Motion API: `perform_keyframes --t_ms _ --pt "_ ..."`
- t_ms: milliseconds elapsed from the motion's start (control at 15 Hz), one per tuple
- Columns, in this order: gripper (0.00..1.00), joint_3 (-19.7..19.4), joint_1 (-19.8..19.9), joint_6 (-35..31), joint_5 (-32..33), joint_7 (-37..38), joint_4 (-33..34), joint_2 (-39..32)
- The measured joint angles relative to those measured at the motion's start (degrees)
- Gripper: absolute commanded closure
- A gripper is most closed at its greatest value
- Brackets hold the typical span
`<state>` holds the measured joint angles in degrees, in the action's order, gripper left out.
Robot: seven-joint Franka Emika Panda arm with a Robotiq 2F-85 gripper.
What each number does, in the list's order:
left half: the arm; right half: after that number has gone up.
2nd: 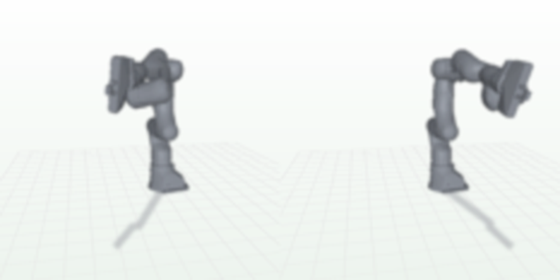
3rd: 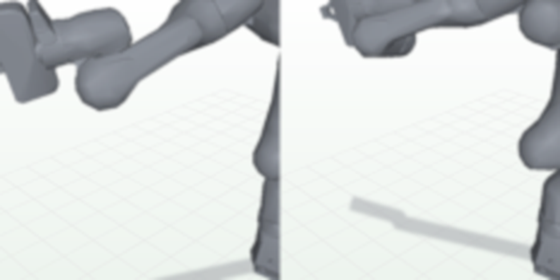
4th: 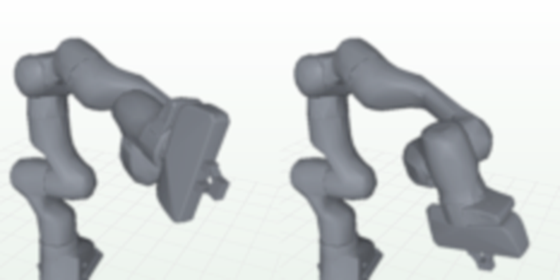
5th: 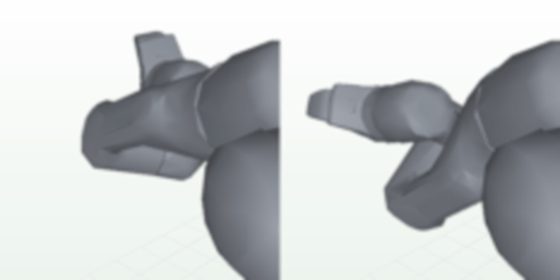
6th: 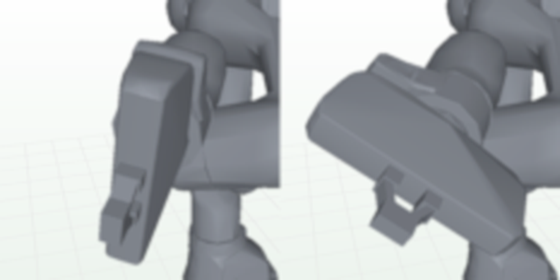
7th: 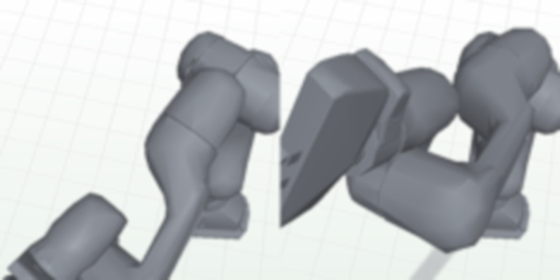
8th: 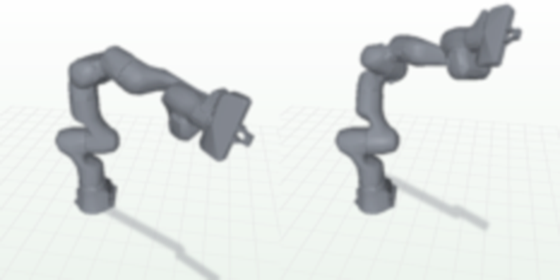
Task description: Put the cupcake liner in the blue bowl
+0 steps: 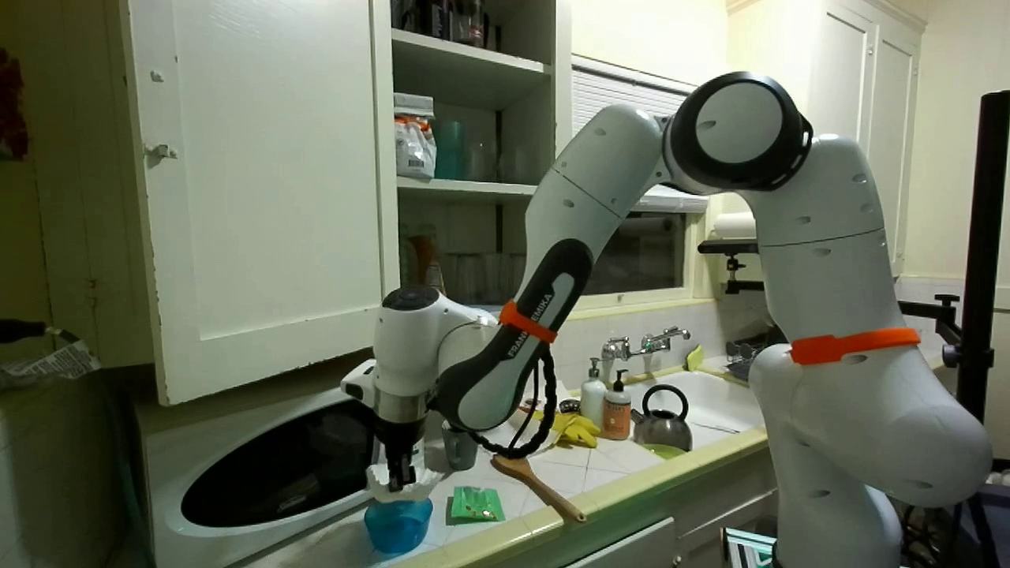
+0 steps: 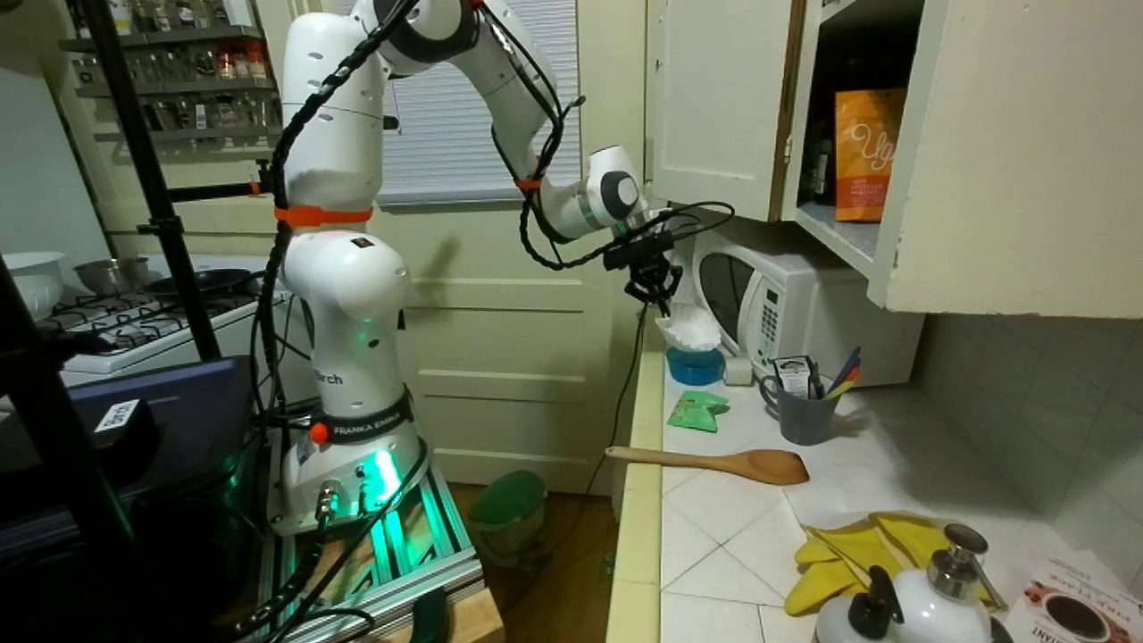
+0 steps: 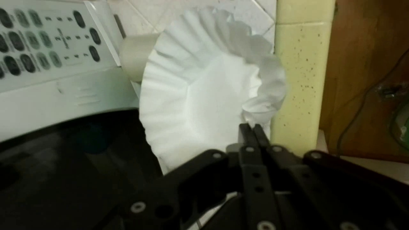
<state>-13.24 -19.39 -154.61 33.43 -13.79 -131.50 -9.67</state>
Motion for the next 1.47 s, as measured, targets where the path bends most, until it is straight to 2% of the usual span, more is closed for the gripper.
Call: perform_keyframes --t_ms 200,400,533,867,1467 --pt "1.00 2.95 1.55 7.89 11.16 9.73 0.71 0.65" --pt "1.00 7.55 4.40 12.94 13.56 11.87 1.11 -0.57" --pt "1.00 9.05 5.79 13.32 16.83 14.24 1.77 -2.49" --pt "1.00 9.47 7.84 13.33 28.36 21.73 5.55 -7.99" --pt "1.00 13.51 8.44 13.34 33.38 26.97 7.81 -12.60"
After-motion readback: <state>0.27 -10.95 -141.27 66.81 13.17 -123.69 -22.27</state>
